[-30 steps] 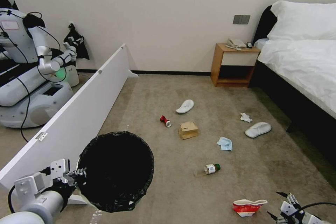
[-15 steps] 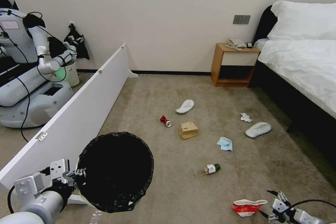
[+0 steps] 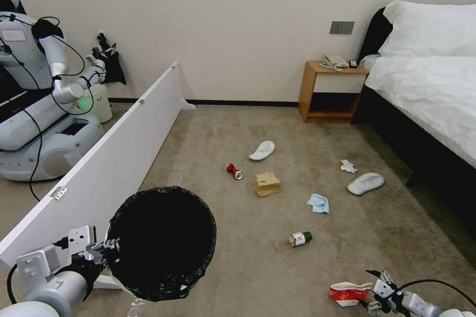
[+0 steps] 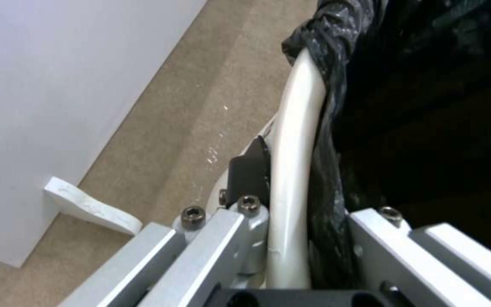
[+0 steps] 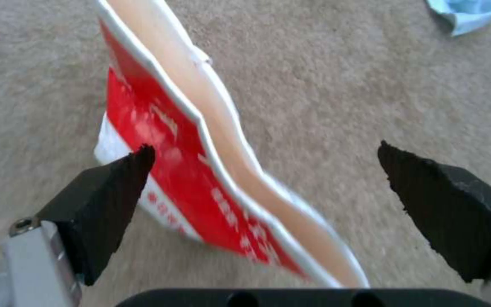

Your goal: Pick up the trash bin, then pick up the garbage from the floor and place it into the trash bin.

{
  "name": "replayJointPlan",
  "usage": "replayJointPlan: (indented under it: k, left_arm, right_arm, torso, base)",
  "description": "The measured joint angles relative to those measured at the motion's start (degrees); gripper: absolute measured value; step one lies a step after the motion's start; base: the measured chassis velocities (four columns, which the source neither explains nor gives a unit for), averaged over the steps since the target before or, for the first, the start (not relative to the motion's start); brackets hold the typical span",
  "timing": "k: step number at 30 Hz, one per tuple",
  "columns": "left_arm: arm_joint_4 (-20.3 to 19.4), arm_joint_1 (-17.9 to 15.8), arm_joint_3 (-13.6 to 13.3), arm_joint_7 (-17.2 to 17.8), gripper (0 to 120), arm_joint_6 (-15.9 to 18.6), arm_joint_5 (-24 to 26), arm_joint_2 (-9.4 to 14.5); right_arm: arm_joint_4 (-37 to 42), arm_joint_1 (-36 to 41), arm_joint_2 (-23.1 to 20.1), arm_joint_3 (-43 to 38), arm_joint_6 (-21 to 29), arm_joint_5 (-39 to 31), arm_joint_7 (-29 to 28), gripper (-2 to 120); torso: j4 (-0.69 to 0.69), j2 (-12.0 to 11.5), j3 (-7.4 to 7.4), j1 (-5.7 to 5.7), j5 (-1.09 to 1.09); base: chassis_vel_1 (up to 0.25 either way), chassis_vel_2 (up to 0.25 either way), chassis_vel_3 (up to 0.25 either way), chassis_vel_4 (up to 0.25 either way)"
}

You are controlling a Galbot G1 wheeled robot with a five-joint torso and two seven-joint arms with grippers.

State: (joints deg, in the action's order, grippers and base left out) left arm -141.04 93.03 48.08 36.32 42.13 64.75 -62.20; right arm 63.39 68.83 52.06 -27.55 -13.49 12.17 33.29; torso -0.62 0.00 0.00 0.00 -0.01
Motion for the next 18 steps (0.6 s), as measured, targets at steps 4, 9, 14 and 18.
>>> replayJointPlan:
  k: [4,9,14,18]
  left_arm:
    - [0.1,0.0,0.2,0.0,2,0.0,0.0,-0.1]
    - [0.2,0.1,0.5,0.0,2,0.0,0.0,-0.2]
    - [0.2,0.2,0.6,0.1,2,0.0,-0.1,-0.5]
    - [0.0,0.3,0.7,0.1,2,0.0,-0.1,-0.5]
  right_arm:
    - [-2.4,-2.4,1.0,1.4,-0.2,0.7,0.0,100]
    - [-5.8,-5.8,2.6,3.0,-0.6,1.9,-0.1,100]
    - [-9.2,-9.2,3.9,4.2,-0.9,2.9,-0.3,93]
    - [-10.1,-9.7,4.5,4.7,-1.1,3.0,-0.5,80]
  torso:
    - [0.01,0.0,0.00,0.00,0.00]
    - [0.00,0.0,0.00,0.00,0.02]
    - [0.00,0.0,0.00,0.00,-0.01]
    - [-0.02,0.0,0.00,0.00,-0.01]
  base:
    - [0.000,0.000,0.000,0.000]
    - [0.000,0.000,0.000,0.000]
    - [0.000,0.000,0.000,0.000]
    - [0.000,0.000,0.000,0.000]
